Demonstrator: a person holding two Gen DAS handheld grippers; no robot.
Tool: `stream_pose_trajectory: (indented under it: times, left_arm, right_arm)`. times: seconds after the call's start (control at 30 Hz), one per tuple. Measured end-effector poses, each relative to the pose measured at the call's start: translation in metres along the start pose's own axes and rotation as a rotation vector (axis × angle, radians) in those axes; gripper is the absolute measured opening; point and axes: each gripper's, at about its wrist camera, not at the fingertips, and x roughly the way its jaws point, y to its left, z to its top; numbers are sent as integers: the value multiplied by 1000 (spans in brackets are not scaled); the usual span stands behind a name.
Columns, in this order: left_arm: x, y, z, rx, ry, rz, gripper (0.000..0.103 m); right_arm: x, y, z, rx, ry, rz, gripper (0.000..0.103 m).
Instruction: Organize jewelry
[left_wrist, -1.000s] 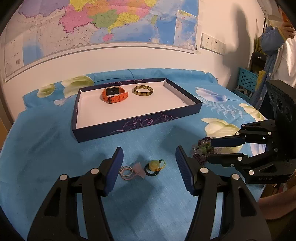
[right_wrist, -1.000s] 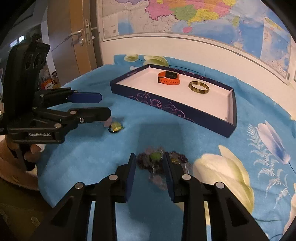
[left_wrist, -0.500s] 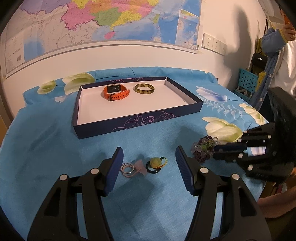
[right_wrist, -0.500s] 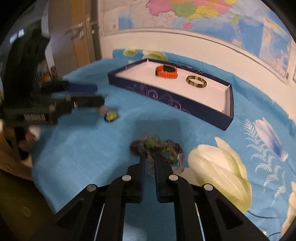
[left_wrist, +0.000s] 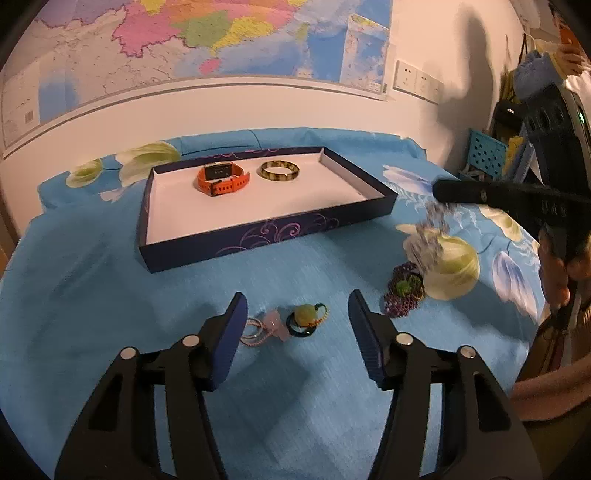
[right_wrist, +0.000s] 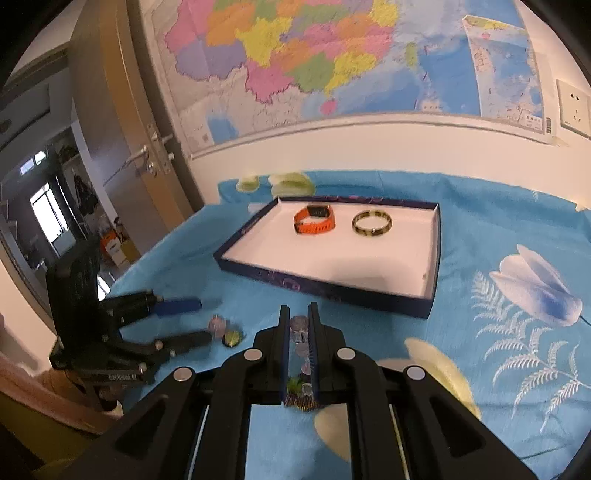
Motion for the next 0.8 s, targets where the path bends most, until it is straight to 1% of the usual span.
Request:
stream_pose_trajectory:
  times: [0.2, 0.33, 0.53, 0.6, 0.67, 0.73, 0.77, 0.8]
  left_arm:
    - [6, -2, -4, 24, 31, -17, 49]
    - [8, -1, -3, 23, 36, -19, 49]
    - [11, 15, 1, 0, 51, 35, 44]
    - [15, 21, 2, -3, 77, 51, 42]
    - [18, 23, 1, -3, 97, 53, 41]
    - [22, 23, 1, 7, 116, 53, 39]
    - [24, 22, 1, 15, 128, 62, 34]
    - [27, 20, 1, 25, 139, 71, 33]
  right_arm:
    - [-1, -5, 11, 25, -39, 2, 8]
    - [8, -9, 9, 38, -26, 5, 8]
    - [16, -12, 2, 58, -5, 19, 8]
    - [19, -13, 0, 63, 0, 24, 8]
    - [20, -13, -1, 63, 4, 29, 8]
    - [22, -13, -2, 62, 9, 32, 8]
    - [23, -12, -2, 62, 12, 32, 8]
    - [24, -12, -3, 63, 14, 32, 8]
